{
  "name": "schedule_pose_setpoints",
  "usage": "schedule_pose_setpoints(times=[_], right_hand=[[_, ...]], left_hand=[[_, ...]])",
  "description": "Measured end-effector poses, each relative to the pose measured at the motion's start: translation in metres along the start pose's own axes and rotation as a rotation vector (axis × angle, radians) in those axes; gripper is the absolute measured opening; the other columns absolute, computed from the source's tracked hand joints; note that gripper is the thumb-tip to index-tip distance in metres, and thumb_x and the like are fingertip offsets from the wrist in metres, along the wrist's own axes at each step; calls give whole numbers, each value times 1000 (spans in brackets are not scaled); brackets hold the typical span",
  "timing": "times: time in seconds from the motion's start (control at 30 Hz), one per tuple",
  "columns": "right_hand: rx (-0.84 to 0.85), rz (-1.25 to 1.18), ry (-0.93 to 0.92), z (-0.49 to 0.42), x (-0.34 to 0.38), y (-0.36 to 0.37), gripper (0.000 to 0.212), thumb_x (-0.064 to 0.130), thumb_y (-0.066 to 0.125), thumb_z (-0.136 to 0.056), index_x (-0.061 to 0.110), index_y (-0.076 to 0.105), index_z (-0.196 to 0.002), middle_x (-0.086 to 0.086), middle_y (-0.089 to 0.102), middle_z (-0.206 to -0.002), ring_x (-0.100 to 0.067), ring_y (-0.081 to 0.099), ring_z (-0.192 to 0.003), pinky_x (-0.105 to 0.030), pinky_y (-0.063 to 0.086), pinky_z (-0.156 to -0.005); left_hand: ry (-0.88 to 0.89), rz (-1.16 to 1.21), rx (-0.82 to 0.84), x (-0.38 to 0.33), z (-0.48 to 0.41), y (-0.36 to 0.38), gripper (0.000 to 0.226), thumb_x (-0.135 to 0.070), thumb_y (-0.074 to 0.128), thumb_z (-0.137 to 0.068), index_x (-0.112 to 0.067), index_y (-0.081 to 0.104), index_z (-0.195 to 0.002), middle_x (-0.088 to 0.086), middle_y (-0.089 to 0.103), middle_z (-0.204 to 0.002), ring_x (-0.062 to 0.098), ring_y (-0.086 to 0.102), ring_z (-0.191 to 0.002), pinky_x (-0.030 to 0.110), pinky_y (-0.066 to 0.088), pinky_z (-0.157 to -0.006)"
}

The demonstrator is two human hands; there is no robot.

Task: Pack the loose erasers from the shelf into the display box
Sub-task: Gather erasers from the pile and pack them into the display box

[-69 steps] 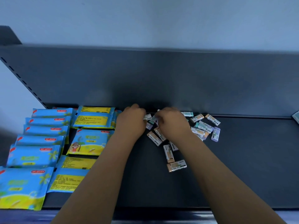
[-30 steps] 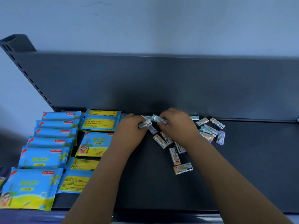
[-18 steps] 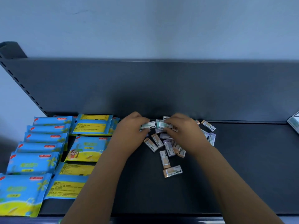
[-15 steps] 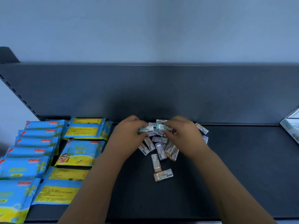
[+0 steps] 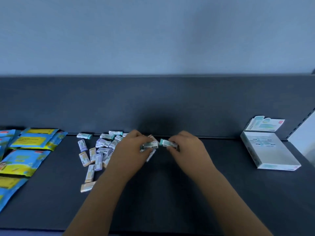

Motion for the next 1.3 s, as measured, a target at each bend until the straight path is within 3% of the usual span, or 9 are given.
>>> schedule_pose_setpoints(times=[0.23, 0.37, 0.57, 0.83, 1.1, 1.3], right_hand=[[44, 70, 36, 19, -61, -28, 13, 28, 62, -92, 16, 65, -87, 4, 53, -88, -16, 52, -80, -34, 48, -71], [40, 50, 20, 20, -67, -33, 12, 28, 61, -93, 17, 65, -89, 4, 54, -90, -15, 51, -81, -33, 48, -72], [27, 102, 62, 17, -81, -29, 9, 25, 62, -91, 17, 66, -91, 2, 55, -90, -19, 54, -84, -36, 48, -72], [-104, 265, 181, 21, -106, -56, 12, 16, 76, -78, 13, 64, -75, -5, 57, -77, -28, 55, -70, -32, 38, -59], [-116, 237, 147, 18, -147, -85, 10, 23, 67, -88, 15, 66, -82, -4, 58, -85, -27, 55, -78, -36, 44, -65], [-102, 143, 126, 24, -192, -119, 12, 23, 64, -88, 15, 63, -80, -1, 54, -81, -25, 53, -78, -38, 43, -66]], left_hand=[[-118, 17, 30, -39, 4, 44, 31, -22, 80, -80, -28, 76, -110, -7, 60, -99, 12, 57, -87, 24, 41, -79], [-101, 23, 23, -50, -3, 51, 31, -21, 81, -78, -28, 77, -109, -11, 59, -95, 7, 54, -82, 26, 44, -79], [-24, 58, 76, -65, -20, 74, 32, -21, 78, -80, -29, 75, -110, -14, 55, -101, 5, 56, -90, 26, 47, -84], [56, 69, 130, -88, -43, 97, 30, -21, 76, -81, -26, 75, -111, -12, 54, -97, 7, 57, -88, 27, 48, -82], [83, 90, 161, -125, -62, 129, 28, -24, 79, -81, -29, 75, -108, -13, 55, -96, 7, 58, -86, 35, 53, -80], [76, 107, 138, -172, -76, 157, 26, -20, 78, -80, -31, 76, -104, -13, 57, -91, 4, 58, -82, 27, 50, -75]])
Point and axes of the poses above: each hand's wrist, its own z-axis away from the middle knuckle, its own y-axis out of the palm, x = y × z, the point moved 10 cm from there along -z, towards the middle knuckle
